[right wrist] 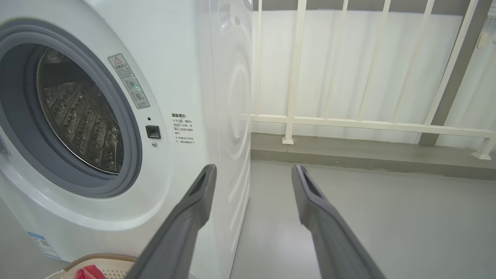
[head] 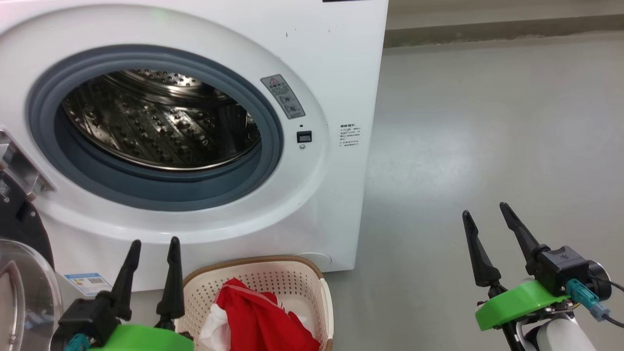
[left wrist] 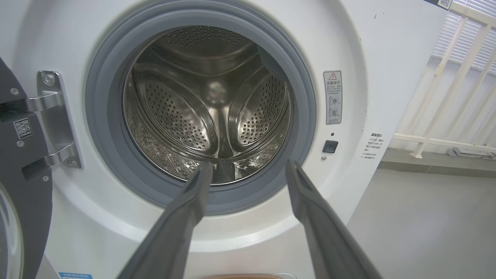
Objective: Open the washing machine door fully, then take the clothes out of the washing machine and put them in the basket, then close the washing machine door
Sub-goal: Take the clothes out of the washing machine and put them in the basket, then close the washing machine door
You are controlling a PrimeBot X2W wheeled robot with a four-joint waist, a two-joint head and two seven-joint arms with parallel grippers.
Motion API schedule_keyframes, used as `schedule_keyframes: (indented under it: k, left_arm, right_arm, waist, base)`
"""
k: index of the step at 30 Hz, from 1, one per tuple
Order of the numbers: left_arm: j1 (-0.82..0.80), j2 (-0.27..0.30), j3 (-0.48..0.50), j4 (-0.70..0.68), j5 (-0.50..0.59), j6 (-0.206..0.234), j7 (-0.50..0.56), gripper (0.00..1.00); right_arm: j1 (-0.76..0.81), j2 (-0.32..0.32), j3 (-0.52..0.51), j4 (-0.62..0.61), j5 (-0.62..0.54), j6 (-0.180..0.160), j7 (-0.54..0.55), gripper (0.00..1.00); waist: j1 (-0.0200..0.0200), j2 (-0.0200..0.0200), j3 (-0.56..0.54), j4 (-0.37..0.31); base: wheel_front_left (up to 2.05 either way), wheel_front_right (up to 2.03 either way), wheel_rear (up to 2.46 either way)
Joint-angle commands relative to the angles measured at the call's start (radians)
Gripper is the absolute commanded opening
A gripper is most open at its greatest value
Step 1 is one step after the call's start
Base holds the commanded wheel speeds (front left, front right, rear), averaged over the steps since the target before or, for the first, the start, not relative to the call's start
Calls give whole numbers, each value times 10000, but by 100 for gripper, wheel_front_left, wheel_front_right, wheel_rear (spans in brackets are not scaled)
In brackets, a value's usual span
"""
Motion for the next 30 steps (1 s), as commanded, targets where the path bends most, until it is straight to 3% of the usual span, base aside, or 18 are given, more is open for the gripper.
schedule_keyframes:
  k: [1, 22, 30]
  left_arm:
    - [42, 248, 386, -429, 156, 72, -120, 100]
    - [828, 522, 259, -1188, 470, 530, 104, 100]
    - [876, 569, 163, -1228, 496, 612, 154, 100]
  right_arm:
    - [-43, -5, 255, -403, 104, 35, -65, 100]
    - [550, -5, 490, -1037, 96, 35, -65, 100]
    - [589, -5, 505, -1009, 93, 35, -65, 100]
  waist:
    - [0, 0, -148, 27]
    - [0, 0, -358, -24]
    - [0, 0, -390, -3]
  base:
    - [0, 0, 0]
    - [-1, 1, 0]
    - [-84, 84, 0]
